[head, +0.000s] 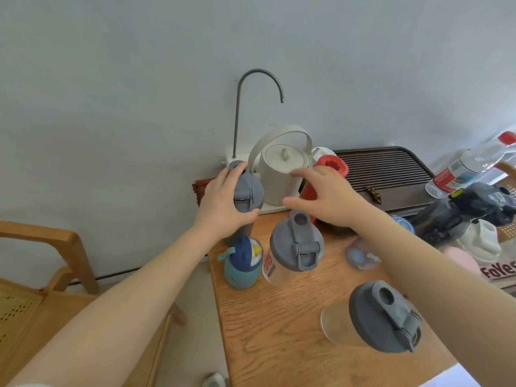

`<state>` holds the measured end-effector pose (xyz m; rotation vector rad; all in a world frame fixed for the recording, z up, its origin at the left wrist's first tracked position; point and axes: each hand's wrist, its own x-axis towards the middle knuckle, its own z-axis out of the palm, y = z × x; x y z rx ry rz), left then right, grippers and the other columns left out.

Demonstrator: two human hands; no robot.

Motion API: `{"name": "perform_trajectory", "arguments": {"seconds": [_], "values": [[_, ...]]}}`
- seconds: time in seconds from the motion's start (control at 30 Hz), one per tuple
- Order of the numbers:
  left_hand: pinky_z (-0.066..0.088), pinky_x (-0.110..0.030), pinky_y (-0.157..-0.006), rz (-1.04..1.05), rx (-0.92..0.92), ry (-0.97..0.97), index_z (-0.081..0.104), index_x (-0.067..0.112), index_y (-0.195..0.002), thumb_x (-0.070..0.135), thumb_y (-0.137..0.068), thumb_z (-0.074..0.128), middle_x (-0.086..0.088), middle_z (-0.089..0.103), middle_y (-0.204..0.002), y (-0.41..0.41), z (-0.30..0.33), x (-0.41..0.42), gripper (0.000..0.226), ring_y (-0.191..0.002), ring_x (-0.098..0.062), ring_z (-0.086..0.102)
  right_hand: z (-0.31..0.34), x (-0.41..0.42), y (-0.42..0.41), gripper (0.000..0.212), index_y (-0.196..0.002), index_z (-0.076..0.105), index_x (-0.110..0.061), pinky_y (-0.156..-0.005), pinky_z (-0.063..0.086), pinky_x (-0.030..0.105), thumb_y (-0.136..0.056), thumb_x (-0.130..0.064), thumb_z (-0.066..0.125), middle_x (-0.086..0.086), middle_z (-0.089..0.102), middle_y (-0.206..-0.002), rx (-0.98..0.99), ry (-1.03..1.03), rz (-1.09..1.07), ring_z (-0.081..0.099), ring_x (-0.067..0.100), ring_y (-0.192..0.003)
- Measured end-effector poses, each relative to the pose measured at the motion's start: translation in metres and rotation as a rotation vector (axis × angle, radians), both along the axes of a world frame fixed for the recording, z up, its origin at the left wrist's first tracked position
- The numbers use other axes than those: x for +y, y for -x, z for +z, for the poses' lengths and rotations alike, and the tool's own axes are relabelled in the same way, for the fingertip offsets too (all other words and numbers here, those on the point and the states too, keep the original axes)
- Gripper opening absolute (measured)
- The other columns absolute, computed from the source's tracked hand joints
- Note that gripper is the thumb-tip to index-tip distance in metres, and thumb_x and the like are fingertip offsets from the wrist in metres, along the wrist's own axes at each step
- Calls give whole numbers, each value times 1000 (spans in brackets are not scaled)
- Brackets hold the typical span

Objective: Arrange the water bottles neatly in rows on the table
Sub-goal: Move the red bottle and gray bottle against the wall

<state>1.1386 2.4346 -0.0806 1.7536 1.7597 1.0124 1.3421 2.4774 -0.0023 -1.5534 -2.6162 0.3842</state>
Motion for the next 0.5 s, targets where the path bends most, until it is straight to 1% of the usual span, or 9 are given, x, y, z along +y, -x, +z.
{"name": "perform_trajectory", "arguments": {"seconds": [0.03,0.07,0.1,0.13,0.2,0.23,0.3,0.37,0.5], "values": [[35,-47,-103,24,-7,3,25,30,-141,32,-66,76,-2,39,-135,0,0,-1,90,-125,-29,36,-2,13,-3,61,-132,45,-20,-111,22,44,-81,-50,60,10,48,-134,80,-157,-97,31,32,-133],[35,-48,-103,49,-12,2,25,29,-141,31,-66,76,-3,40,-134,1,1,-2,90,-124,-28,36,-4,24,-5,58,-132,45,-17,-113,16,44,-82,-43,60,13,45,-138,110,-257,-194,25,34,-137],[36,-47,-102,77,-15,2,26,29,-140,29,-66,76,-4,40,-133,2,2,-2,90,-123,-28,37,-7,33,-7,59,-134,41,-16,-113,13,46,-83,-38,59,15,40,-142,96,-273,-268,19,36,-139],[36,-47,-103,109,-19,6,27,28,-140,27,-66,76,-5,40,-133,4,3,-3,90,-124,-27,38,-12,40,-10,62,-137,35,-15,-113,13,47,-83,-35,59,16,36,-145,59,-229,-311,17,38,-139],[35,-43,-105,164,-62,23,28,28,-140,23,-66,78,-5,36,-139,8,5,-4,90,-127,-25,36,-20,50,-16,67,-140,27,-13,-109,21,48,-83,-29,59,20,33,-144,24,-81,-331,26,43,-132],[35,-40,-105,184,-92,27,28,28,-140,22,-66,78,-5,34,-141,10,6,-5,90,-128,-23,36,-23,54,-19,67,-140,27,-12,-105,27,47,-83,-26,60,22,34,-141,45,-35,-320,33,45,-126],[34,-34,-102,193,-123,26,27,28,-141,21,-67,79,-4,34,-142,12,7,-7,90,-128,-20,36,-24,59,-21,63,-136,33,-12,-98,36,47,-81,-24,62,21,39,-135,109,-18,-311,42,45,-116],[33,-30,-99,209,-120,21,27,27,-141,21,-68,79,-4,35,-141,9,7,-9,89,-127,-20,37,-21,62,-17,63,-133,39,-14,-93,43,46,-77,-27,66,16,43,-130,152,-12,-249,47,39,-114],[34,-30,-97,230,-98,17,28,25,-140,20,-68,79,-4,38,-138,2,7,-13,89,-124,-20,38,-20,55,1,65,-131,42,-18,-89,45,38,-73,-28,70,10,48,-127,149,-6,-10,48,29,-115]]}}
